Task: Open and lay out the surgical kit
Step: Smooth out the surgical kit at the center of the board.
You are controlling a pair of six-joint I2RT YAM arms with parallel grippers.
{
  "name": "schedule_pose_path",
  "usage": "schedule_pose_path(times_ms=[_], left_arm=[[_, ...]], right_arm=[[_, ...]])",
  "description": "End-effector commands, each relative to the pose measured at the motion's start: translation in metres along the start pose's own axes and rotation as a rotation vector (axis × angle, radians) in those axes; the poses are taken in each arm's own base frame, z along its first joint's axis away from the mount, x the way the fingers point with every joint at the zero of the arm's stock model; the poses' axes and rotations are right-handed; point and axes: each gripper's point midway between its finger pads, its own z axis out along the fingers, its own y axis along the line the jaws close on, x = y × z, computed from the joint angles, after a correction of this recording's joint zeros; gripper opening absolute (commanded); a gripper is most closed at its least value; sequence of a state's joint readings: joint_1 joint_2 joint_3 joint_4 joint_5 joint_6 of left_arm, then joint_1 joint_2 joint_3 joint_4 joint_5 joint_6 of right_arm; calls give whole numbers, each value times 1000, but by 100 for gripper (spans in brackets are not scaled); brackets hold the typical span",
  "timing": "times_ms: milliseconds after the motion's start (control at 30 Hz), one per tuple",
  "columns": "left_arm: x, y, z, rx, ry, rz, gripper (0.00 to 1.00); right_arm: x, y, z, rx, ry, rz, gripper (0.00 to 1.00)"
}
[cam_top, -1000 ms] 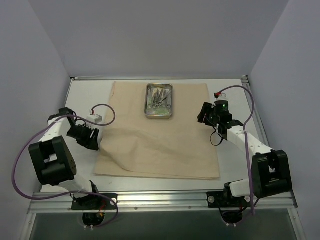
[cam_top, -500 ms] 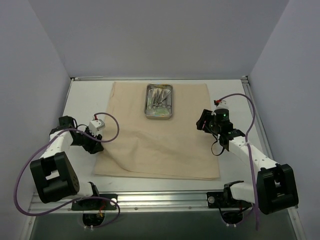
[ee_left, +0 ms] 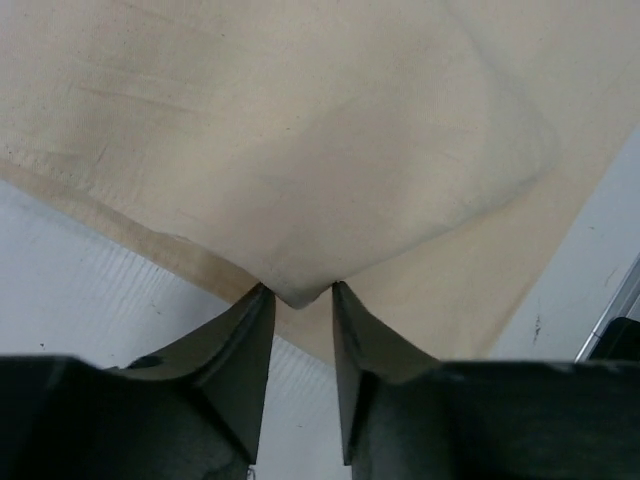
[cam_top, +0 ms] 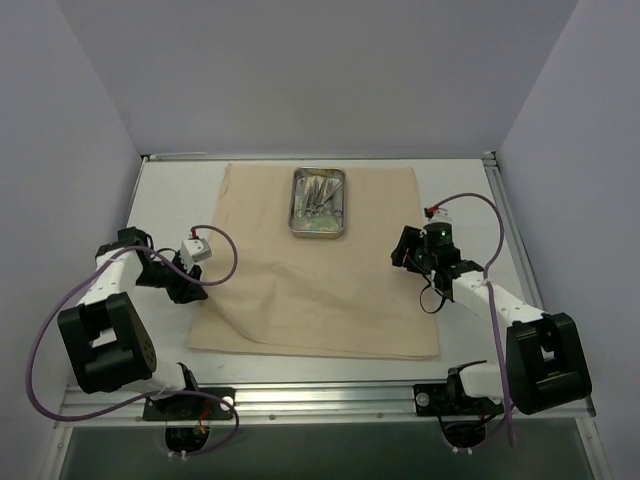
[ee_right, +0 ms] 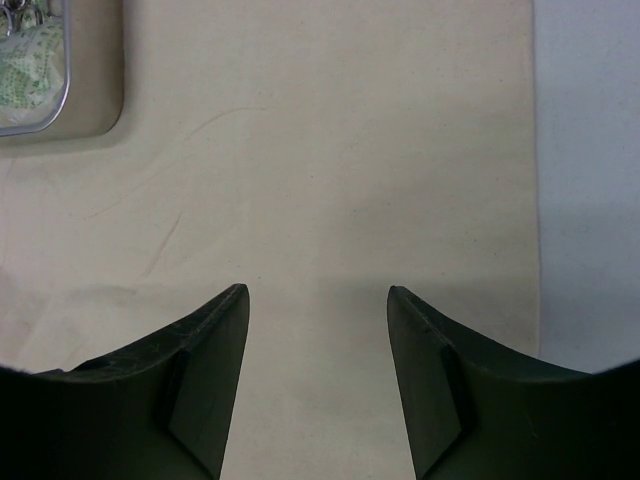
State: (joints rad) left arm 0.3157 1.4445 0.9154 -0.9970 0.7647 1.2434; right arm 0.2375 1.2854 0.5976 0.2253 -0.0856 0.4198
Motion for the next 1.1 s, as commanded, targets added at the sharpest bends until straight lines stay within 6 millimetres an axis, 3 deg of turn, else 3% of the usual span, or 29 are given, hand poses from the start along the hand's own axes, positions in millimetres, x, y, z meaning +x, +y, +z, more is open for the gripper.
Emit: schedule_pose_path(times_ms=[0, 200, 367, 500, 600, 633, 667, 733, 767, 800, 867, 967, 1067], left_arm=[[-15, 4, -1, 46, -34, -2, 33], [-15, -2, -9, 68, 10, -80, 3], [-34, -8, -27, 48, 22, -168, 2], [-44, -5, -34, 21, 81, -247, 2], [-32, 1, -28, -10, 175, -302, 2], [-30, 2, -22, -22, 202, -329, 2], [-22, 15, -17, -69, 238, -323, 2], [-21, 19, -8, -71, 249, -337, 2], [-23, 24, -2, -67, 232, -364, 2], [-32, 29, 0, -61, 197, -368, 2], [-38, 38, 10, -54, 177, -397, 2], [-46, 53, 17, -62, 156, -413, 2], [-47, 59, 21, -60, 152, -421, 2]], right_arm=[[-1, 0, 4, 11, -22, 3, 53], [2, 3, 8, 13, -15, 12, 53], [3, 22, 13, 5, -26, 1, 51], [5, 75, 7, -76, -81, -58, 50], [5, 107, 8, -131, -102, -71, 50], [17, 126, 7, -162, -88, -107, 50], [20, 139, 5, -182, -94, -125, 50], [22, 185, 2, -297, -117, -169, 50], [36, 212, -6, -381, -103, -209, 50], [35, 238, -11, -454, -115, -224, 50], [67, 281, -18, -603, -78, -319, 52], [102, 326, -24, -731, -57, -433, 54], [123, 350, -13, -795, -45, -434, 55]])
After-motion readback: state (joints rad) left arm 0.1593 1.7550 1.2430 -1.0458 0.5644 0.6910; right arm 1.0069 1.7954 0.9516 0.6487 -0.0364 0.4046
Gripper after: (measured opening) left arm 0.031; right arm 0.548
